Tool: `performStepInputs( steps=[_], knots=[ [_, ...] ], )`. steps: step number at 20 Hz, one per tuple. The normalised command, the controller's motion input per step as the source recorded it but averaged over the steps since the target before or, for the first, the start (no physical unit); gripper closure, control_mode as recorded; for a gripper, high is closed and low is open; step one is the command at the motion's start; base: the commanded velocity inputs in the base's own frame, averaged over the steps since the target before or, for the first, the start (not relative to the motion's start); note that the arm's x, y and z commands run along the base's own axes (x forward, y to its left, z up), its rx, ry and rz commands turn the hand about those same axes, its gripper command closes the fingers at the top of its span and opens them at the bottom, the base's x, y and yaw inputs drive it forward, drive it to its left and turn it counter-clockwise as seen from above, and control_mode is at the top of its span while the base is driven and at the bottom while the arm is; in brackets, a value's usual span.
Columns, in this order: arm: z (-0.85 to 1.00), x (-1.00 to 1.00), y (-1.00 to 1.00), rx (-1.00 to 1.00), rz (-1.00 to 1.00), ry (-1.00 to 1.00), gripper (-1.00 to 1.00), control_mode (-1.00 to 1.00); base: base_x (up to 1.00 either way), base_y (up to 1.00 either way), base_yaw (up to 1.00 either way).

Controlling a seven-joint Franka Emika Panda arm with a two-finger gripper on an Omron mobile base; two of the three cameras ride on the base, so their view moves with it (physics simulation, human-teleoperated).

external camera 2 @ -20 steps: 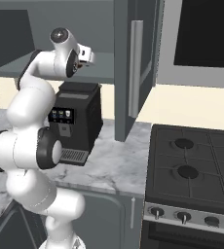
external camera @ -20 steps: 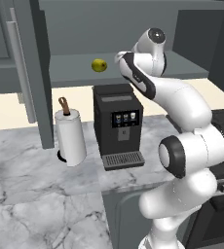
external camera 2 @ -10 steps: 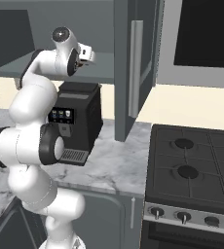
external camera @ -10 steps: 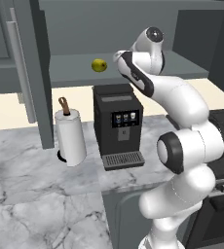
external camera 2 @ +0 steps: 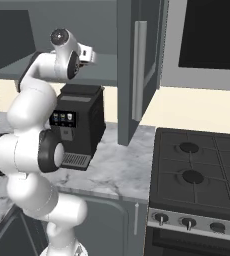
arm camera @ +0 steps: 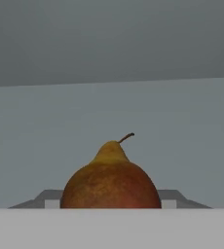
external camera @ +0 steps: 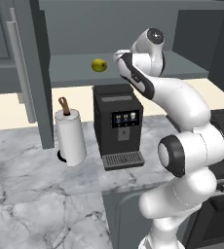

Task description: Pick the pears from the cabinet and place them in one bowl. Pick the apple from the sink and place it in the other bowl.

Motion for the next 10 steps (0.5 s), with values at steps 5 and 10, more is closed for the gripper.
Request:
performStepInputs(
  steps=[5,10],
  knots=[
    [0.03,-0.46,0.00,0.00,0.00,-0.11,1.00,-1.00,0.00,0.00,0.00],
    [0.21,-0.41,0.00,0.00,0.00,0.00,1.00,-1.00,0.00,0.00,0.00]
  ],
)
